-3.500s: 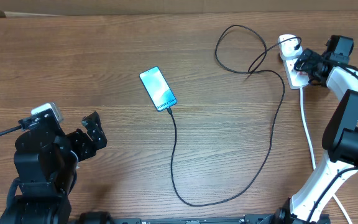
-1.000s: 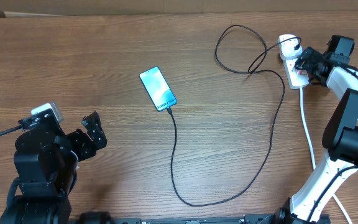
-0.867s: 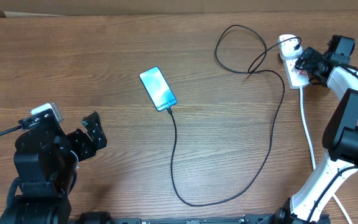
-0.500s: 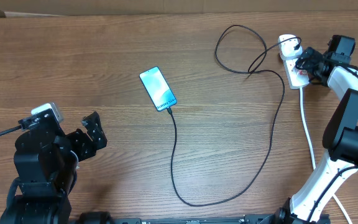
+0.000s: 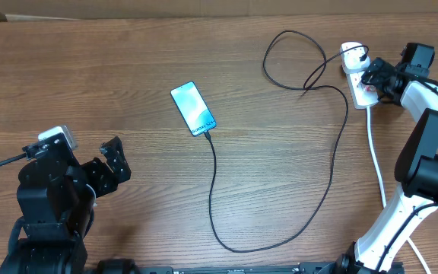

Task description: Plug charger to phone and switch on socket

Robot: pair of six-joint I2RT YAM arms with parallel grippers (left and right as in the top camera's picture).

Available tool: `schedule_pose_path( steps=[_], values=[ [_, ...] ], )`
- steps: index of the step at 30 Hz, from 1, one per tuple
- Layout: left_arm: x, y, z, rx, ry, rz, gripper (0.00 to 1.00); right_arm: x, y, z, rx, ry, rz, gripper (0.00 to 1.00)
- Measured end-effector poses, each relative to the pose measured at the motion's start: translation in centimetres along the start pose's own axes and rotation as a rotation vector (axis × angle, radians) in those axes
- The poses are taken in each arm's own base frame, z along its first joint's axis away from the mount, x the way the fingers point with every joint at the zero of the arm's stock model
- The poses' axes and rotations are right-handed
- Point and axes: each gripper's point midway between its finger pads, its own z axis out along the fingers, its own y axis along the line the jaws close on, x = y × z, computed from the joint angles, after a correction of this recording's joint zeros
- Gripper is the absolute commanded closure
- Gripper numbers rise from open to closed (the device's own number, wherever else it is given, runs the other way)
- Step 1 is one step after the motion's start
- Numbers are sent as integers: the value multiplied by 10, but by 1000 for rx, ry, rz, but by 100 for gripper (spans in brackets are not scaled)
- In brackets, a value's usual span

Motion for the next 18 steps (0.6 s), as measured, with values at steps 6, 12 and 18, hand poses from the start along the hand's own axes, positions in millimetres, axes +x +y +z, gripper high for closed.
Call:
schedule_pose_path(
  steps=[6,12,18],
  values=[
    [0,0,0,0,0,0,0,0,0,0,1,3,0,0],
    [0,0,0,0,0,0,0,0,0,0,1,5,0,0],
    [0,0,0,0,0,0,0,0,0,0,0,4,0,0]
  ],
)
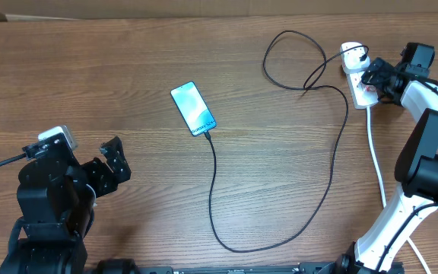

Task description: Plug charger to phone and switch on socket

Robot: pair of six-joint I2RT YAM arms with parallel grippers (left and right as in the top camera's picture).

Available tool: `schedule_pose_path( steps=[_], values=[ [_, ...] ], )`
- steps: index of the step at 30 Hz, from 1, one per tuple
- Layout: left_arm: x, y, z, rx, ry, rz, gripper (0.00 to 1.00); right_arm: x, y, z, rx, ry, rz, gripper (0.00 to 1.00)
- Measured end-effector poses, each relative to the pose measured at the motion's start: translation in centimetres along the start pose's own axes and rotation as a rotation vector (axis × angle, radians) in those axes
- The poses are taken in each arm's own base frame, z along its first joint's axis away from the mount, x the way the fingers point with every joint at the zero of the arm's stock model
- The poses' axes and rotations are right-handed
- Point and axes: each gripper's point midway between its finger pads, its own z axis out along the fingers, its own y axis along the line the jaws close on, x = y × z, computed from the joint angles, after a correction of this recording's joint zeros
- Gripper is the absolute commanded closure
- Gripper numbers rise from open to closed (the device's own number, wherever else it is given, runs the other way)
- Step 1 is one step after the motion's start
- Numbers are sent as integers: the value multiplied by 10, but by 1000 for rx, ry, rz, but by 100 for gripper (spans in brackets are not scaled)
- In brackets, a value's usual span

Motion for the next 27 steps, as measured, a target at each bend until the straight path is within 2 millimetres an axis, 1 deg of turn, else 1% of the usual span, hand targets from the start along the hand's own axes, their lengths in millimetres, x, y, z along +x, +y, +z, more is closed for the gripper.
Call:
schedule_pose_path(
  steps=[8,15,19,21,23,24,25,27],
  values=[
    [0,0,0,0,0,0,0,0,0,5,-6,4,8,0],
    [0,0,0,0,0,0,0,1,0,5,-17,10,13,0],
    [0,0,0,0,0,0,0,1,1,-1,-17,22,9,0],
    [0,0,0,0,0,0,0,1,2,-8,-19,29,3,0],
    [0,0,0,0,0,0,0,-5,7,-22,-34,16,-3,0],
    [0,0,0,0,0,0,0,-11,12,-33,-44,-1,-7,0],
    [0,0,0,0,0,0,0,-25,18,-51,-61,-40,-13,0],
    [0,0,0,0,0,0,1,-43,28,-81,-87,-96,-19,0]
  ],
)
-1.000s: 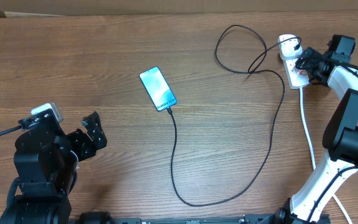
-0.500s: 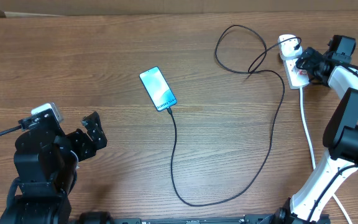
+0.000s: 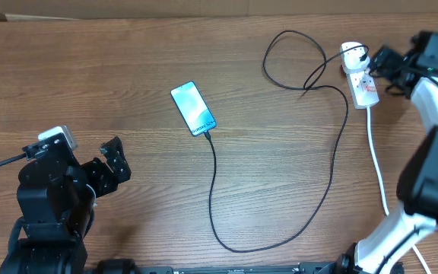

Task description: Plug charger to phone and switch on socket

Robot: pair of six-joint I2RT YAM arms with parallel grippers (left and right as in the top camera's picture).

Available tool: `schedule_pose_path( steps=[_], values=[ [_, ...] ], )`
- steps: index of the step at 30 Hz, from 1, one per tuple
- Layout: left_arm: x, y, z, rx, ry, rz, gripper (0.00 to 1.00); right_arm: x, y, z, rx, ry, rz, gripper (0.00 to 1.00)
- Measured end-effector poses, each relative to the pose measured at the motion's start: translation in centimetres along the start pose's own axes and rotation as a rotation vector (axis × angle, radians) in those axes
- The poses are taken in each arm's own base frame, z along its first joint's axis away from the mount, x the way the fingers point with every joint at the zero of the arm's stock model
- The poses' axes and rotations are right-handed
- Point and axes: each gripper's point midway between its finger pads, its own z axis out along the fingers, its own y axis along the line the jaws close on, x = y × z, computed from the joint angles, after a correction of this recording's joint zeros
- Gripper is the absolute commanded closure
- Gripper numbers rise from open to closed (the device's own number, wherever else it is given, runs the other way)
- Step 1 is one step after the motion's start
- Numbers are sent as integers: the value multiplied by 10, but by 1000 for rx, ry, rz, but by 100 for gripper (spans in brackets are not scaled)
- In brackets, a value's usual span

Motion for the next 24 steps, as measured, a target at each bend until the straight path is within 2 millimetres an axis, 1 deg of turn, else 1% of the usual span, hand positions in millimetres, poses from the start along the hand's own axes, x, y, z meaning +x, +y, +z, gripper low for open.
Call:
schedule_pose_path(
  steps=[2,4,6,8,10,12,17,21,24],
  values=[
    [0,0,0,0,0,0,0,-27,13,-41,-29,-80,-6,0],
    [0,0,0,0,0,0,1,-49,23,-83,-53,-153,-11,0],
    [0,0,0,0,0,0,0,-60,29,-122,-68,-202,-15,0],
    [0,0,0,0,0,0,1,-59,31,-153,-70,-208,-15,0],
    [0,0,0,0,0,0,0,-50,30,-185,-65,-189,-1,0],
    [0,0,0,0,1,0,0,-42,29,-205,-63,-177,16,0],
    [0,0,0,0,0,0,0,-10,23,-268,-54,-134,90,0],
    [0,0,0,0,0,0,1,24,19,-310,-59,-82,135,0],
    [0,0,0,0,0,0,0,44,19,-335,-85,-67,150,0]
  ],
)
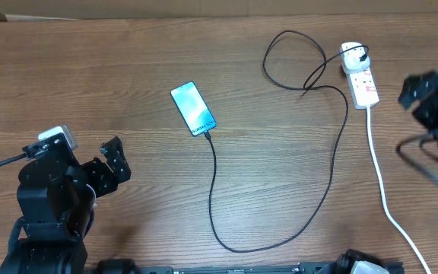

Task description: Plug charger to phone and switch on socket

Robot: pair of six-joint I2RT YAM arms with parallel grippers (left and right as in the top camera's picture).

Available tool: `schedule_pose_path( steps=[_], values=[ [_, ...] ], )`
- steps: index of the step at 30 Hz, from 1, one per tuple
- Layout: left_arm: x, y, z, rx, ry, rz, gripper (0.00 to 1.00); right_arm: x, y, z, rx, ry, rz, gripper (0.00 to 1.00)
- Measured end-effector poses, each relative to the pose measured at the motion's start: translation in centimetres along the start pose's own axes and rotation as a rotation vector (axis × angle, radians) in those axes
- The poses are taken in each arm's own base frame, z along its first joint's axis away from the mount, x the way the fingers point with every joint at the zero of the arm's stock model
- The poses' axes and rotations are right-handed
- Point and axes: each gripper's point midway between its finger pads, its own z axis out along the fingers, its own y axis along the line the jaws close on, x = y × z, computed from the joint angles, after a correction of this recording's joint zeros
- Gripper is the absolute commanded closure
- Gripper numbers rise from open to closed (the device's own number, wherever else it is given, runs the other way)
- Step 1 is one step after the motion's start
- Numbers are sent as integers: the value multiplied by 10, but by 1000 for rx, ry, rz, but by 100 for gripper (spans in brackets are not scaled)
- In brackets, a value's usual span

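Observation:
The phone (193, 108) lies face up left of the table's middle, its screen lit. A black cable (213, 198) is plugged into its lower end, runs toward the front, loops back up and ends at the charger plug (351, 51). That plug sits in the white socket strip (363, 85) at the back right. My right gripper (408, 90) hangs to the right of the strip, apart from it and blurred, so its jaws cannot be read. My left gripper (113, 165) rests open at the front left, far from the phone.
The strip's white cord (379, 179) runs from it toward the front right edge. The black cable makes a loop (284, 57) behind the table's middle. The right arm stands along the right edge.
My right gripper has drawn back from just beside the socket strip's top to a spot right of and nearer than the strip. The right arm has swung out toward the edge. The rest is unchanged.
At the two oldest moments my right gripper sat on the socket strip by its switch. Then it was lifted off, just right of the plug. Now it is well clear. The phone stayed plugged in throughout and the left arm never moved.

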Motion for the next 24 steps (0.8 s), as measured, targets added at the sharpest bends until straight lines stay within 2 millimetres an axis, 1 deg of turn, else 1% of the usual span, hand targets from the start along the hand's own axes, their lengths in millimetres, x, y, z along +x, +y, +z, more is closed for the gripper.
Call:
schedule_pose_path(
  steps=[2,4,8,11,16,19,22,24],
  values=[
    [0,0,0,0,0,0,0,13,0,-15,-24,9,5,0],
    [0,0,0,0,0,0,1,28,-2,-25,-38,25,6,0],
    [0,0,0,0,0,0,1,57,-9,-34,-59,58,7,0],
    [0,0,0,0,0,0,0,77,-17,-36,-54,90,11,0],
    [0,0,0,0,0,0,0,96,-22,-39,-44,163,24,0],
    [0,0,0,0,0,0,0,116,-29,-41,-14,248,41,0],
    [0,0,0,0,0,0,0,128,-34,-44,11,302,52,0],
    [0,0,0,0,0,0,1,132,-35,-45,15,318,56,0]
  ],
)
